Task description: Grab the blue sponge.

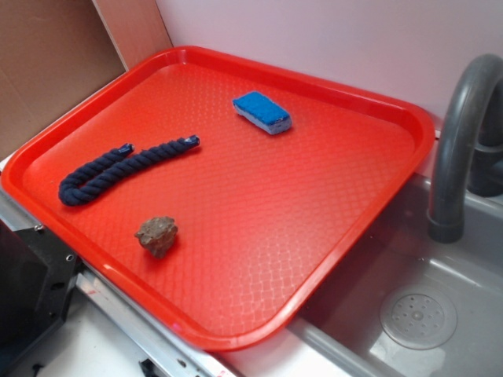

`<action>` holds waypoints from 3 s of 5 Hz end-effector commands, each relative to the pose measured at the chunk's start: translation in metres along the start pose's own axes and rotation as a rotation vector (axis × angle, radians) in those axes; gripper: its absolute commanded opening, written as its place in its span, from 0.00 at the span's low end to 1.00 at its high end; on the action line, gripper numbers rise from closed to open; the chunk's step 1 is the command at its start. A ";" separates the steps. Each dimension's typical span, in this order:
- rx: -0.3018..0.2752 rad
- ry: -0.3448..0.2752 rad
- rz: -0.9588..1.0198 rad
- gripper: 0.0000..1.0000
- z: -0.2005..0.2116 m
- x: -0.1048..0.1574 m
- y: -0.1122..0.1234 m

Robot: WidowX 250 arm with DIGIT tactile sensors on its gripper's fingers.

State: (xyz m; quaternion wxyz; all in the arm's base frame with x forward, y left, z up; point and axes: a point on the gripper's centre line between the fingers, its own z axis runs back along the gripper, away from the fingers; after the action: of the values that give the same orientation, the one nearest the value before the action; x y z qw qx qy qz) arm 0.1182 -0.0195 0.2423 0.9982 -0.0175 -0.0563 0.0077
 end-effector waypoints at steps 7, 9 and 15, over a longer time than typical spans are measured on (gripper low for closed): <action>0.164 -0.332 0.548 1.00 -0.118 0.149 -0.050; 0.211 -0.296 0.705 1.00 -0.165 0.170 -0.040; 0.032 -0.062 0.797 0.16 -0.241 0.192 -0.002</action>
State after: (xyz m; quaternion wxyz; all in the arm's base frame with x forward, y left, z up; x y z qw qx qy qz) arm 0.3271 -0.0374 0.0173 0.9188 -0.0097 -0.0562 0.3906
